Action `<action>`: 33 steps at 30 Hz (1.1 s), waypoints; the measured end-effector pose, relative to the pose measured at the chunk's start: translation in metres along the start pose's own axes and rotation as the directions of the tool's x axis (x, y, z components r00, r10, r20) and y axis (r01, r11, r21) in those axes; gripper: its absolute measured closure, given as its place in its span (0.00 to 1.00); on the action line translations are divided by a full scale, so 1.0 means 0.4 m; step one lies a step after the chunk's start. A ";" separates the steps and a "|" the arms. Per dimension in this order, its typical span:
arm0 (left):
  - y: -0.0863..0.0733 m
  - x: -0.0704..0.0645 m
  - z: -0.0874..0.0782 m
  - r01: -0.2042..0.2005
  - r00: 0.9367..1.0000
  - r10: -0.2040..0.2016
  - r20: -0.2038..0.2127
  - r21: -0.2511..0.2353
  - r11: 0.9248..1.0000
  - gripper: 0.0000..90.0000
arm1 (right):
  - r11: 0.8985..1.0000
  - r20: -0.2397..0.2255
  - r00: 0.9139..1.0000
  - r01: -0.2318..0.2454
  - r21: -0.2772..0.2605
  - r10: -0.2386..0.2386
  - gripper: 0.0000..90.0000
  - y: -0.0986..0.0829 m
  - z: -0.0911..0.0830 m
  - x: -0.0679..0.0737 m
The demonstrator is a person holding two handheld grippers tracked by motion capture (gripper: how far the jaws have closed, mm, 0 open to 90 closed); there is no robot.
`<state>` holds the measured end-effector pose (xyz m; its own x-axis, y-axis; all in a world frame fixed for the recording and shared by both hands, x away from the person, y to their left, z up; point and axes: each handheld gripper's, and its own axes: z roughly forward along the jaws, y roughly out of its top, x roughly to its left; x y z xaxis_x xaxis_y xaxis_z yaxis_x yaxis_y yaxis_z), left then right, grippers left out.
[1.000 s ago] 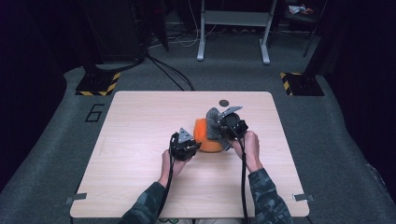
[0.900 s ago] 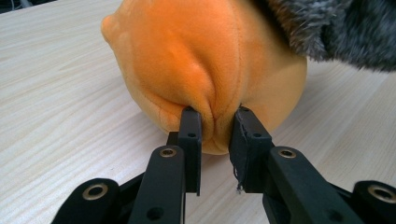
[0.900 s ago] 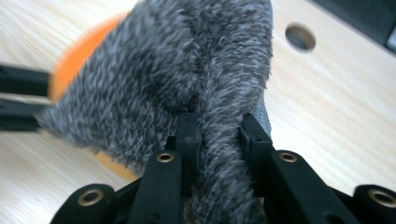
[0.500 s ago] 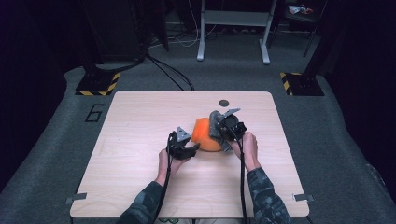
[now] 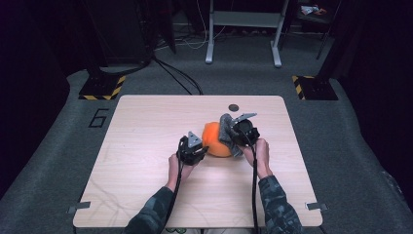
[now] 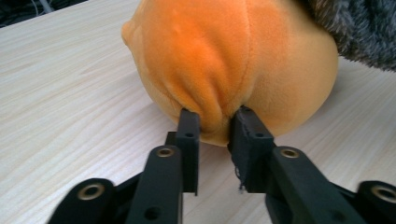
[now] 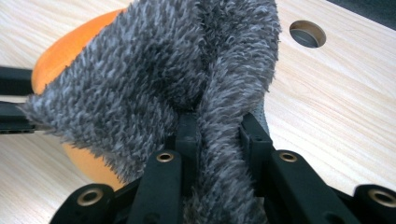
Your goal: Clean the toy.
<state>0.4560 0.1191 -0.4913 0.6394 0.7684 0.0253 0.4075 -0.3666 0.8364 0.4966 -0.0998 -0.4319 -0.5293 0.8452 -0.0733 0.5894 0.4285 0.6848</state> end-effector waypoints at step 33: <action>0.011 -0.014 -0.043 0.061 0.993 -0.059 0.105 -0.018 0.998 0.89 | 0.999 -0.031 0.999 0.035 -0.013 -0.036 0.81 0.018 -0.032 0.040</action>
<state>0.4429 0.1222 -0.4785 0.6792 0.7294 -0.0814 0.4337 -0.3094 0.8462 0.4846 -0.0872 -0.4190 -0.5691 0.8189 -0.0749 0.5621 0.4539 0.6914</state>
